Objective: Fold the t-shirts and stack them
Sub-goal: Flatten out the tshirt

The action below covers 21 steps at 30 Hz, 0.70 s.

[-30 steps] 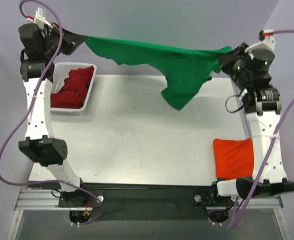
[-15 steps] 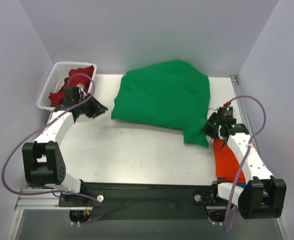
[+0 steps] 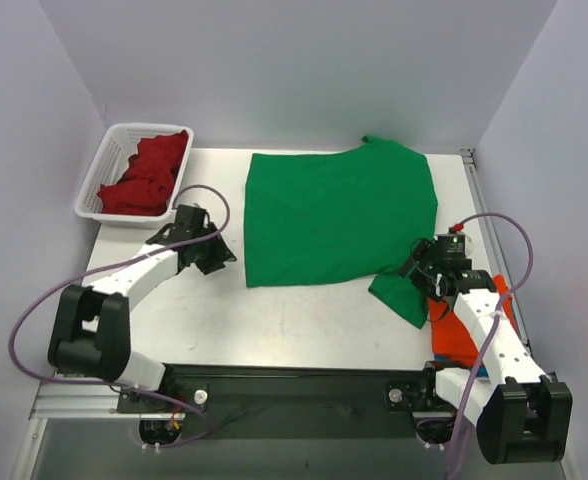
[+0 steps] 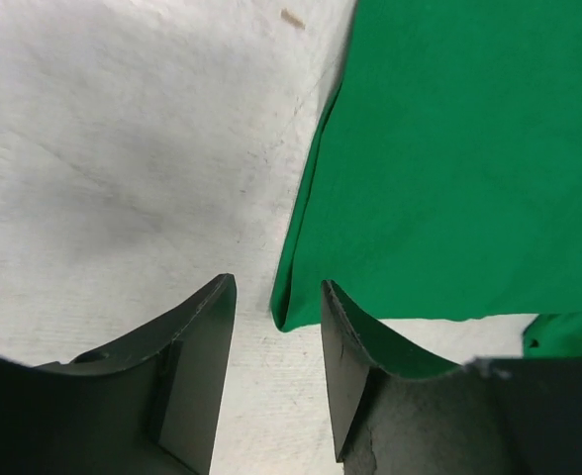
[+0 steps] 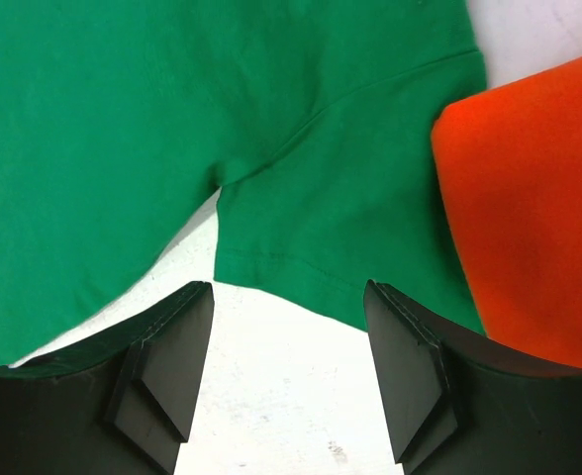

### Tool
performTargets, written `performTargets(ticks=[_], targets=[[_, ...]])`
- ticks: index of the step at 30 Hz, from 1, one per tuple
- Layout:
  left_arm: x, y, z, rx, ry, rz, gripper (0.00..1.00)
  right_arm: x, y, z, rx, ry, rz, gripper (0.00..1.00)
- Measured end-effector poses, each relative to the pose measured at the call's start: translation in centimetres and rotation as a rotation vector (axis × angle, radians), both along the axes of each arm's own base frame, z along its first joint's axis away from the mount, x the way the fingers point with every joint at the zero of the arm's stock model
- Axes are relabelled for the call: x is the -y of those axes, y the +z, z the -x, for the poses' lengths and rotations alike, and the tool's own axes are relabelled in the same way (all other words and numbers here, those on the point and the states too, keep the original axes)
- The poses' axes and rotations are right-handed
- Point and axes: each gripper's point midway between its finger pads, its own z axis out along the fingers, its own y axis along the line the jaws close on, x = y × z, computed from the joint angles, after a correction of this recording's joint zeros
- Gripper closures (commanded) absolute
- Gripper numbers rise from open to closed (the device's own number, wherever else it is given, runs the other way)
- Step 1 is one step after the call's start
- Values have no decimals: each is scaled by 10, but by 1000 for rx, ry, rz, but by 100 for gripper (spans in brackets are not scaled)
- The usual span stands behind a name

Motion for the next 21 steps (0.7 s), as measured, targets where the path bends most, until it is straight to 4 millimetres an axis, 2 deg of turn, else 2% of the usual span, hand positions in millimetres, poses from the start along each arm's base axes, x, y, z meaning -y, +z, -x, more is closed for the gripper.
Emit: performTargets(ticks=[4,6,10,14,15,16,19,21], targets=[[29,-33,14,-76,-44,-50,42,5,-1,-1,0,-17,22,37],[40,-42,21,-93,-59,-71,37,7,-1,-1,-2,-24,29,37],[53,-49,29,-93,-71,-101,37,10,-2,-2,-13,-34,38,37],[57,-53,24,-82,-53,-116,65,12,2,-5,-7,-40,43,37],[57,-54,21,-77,-51,-119,80,13,4,-6,-4,-42,44,37],[58,-54,18,-77,-47,-119,89,14,5,-8,-1,-44,45,37],[57,-55,10,-75,-34,-125,100,14,8,-11,-3,-42,47,36],[49,-54,5,-74,-17,-129,100,14,8,-13,-9,-38,49,36]])
